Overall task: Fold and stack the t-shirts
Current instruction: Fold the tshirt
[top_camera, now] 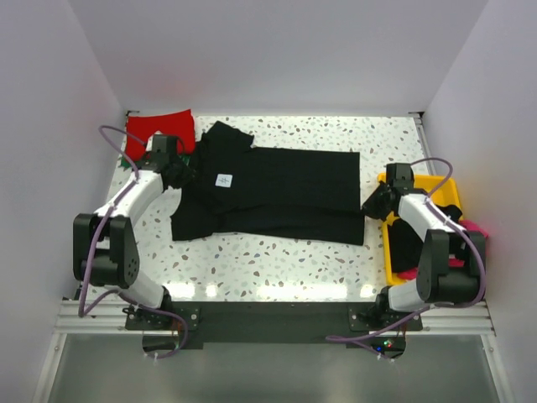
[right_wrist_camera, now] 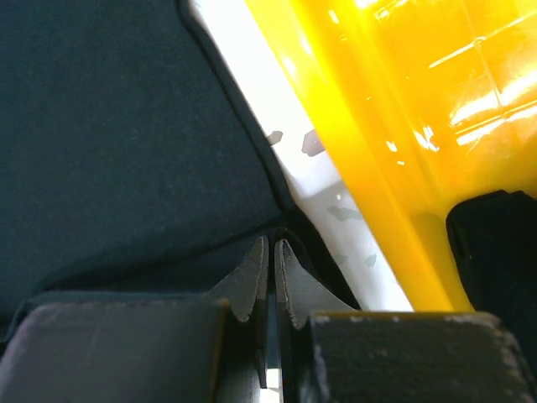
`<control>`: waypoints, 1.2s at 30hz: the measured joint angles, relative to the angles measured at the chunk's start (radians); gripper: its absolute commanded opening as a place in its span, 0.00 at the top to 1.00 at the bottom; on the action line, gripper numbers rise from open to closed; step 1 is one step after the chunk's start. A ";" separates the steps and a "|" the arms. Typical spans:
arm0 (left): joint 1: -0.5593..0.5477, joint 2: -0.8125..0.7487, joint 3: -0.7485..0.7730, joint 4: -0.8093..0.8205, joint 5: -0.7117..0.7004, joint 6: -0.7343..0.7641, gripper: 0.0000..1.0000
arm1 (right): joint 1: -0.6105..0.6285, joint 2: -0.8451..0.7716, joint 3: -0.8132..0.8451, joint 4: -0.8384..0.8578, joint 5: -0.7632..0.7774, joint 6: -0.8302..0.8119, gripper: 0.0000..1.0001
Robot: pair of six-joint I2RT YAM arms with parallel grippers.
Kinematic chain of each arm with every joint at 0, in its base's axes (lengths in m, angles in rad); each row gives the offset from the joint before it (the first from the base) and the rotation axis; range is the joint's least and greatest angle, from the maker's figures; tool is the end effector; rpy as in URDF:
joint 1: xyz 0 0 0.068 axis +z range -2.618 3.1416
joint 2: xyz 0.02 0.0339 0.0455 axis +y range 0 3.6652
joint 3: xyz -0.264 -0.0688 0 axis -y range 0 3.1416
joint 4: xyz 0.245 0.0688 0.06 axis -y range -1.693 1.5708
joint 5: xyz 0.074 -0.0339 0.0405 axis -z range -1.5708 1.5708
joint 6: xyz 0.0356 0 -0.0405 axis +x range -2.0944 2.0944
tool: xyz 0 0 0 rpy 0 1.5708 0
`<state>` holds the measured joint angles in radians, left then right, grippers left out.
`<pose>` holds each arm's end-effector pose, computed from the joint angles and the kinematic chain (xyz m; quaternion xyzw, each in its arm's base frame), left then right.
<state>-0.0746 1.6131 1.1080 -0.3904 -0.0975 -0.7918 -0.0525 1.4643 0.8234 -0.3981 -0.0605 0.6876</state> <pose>0.3423 -0.0221 0.2258 -0.3459 0.8768 -0.0972 0.3196 0.2795 -0.0125 0.1832 0.3414 0.9020 0.1097 0.2404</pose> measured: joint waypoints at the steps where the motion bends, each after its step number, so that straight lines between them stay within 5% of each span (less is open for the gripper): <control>1: 0.000 -0.029 -0.014 0.003 -0.002 0.000 0.87 | 0.000 -0.010 -0.002 0.000 0.000 -0.001 1.00; 15: 0.000 -0.577 -0.256 -0.107 -0.118 0.021 0.82 | 0.000 -0.402 -0.179 -0.076 -0.010 -0.026 1.00; 19: 0.000 -0.596 -0.279 -0.111 -0.118 0.026 0.79 | 0.000 -0.463 -0.184 -0.104 -0.010 -0.035 1.00; 25: 0.000 -0.513 -0.380 -0.085 -0.111 -0.019 0.59 | 0.000 -0.360 -0.183 -0.091 -0.010 -0.040 1.00; 29: 0.000 -0.477 -0.456 -0.100 -0.150 -0.098 0.50 | 0.000 -0.238 -0.156 -0.077 -0.010 -0.042 0.83; 32: 0.000 -0.455 -0.473 -0.108 -0.173 -0.156 0.48 | 0.000 -0.177 -0.121 -0.073 -0.011 -0.057 0.62; 33: 0.000 -0.447 -0.475 -0.107 -0.176 -0.171 0.48 | 0.000 -0.167 -0.113 -0.070 -0.011 -0.065 0.48; 36: 0.000 -0.423 -0.483 -0.103 -0.178 -0.204 0.47 | 0.000 -0.180 -0.102 -0.065 -0.010 -0.078 0.30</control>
<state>-0.0742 1.1896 0.6247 -0.4934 -0.2756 -0.9958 -0.0525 1.2846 0.7216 -0.4633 -0.0708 0.6098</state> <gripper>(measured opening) 0.524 0.612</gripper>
